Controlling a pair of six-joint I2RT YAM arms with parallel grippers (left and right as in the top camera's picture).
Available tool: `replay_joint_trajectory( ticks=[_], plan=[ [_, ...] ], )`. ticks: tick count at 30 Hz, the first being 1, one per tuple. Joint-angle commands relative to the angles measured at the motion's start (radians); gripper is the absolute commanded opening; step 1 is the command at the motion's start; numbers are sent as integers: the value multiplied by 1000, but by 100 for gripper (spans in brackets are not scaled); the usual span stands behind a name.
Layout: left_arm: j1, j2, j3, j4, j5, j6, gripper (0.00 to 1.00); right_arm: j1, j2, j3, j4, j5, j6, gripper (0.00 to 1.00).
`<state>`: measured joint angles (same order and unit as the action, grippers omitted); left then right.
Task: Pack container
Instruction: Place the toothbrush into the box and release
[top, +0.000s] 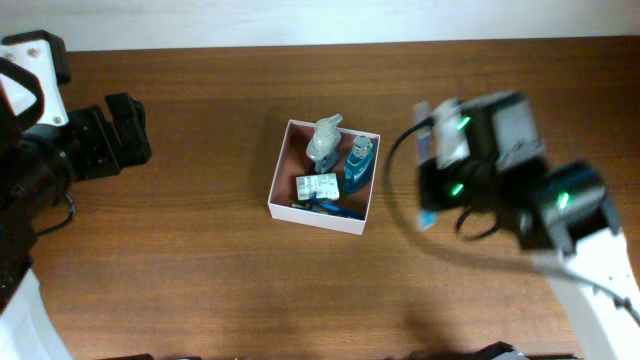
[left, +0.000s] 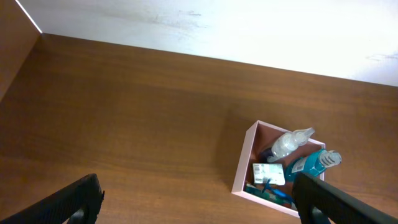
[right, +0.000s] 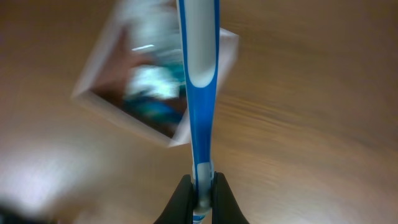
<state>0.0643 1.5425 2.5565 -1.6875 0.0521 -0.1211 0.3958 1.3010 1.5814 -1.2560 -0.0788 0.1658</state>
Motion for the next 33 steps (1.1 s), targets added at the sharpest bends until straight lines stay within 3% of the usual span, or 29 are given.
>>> replay_joint_trajectory(
  ticks=[1,6,13,21,22,23,25,27,29,33],
  plan=[
    [5,-11,2,0,0,2,99,210,26,-10,27,35,-142,4],
    [5,-11,2,0,0,2,99,359,136,-27,110,145,-305,4],
    [5,-11,2,0,0,2,99,347,408,-27,253,173,-674,4],
    [5,-11,2,0,0,2,99,308,560,-27,451,174,-790,5],
    [5,-11,2,0,0,2,100,303,560,-27,458,173,-789,11],
    [5,-11,2,0,0,2,99,303,550,-20,457,173,-770,31],
    [5,-11,2,0,0,2,99,305,534,2,436,171,-723,57],
    [5,-11,2,0,0,2,100,310,509,35,395,170,-676,66],
    [5,-11,2,0,0,2,100,311,460,103,298,170,-579,99],
    [5,-11,2,0,0,2,99,311,398,216,139,161,-370,99]
  ],
)
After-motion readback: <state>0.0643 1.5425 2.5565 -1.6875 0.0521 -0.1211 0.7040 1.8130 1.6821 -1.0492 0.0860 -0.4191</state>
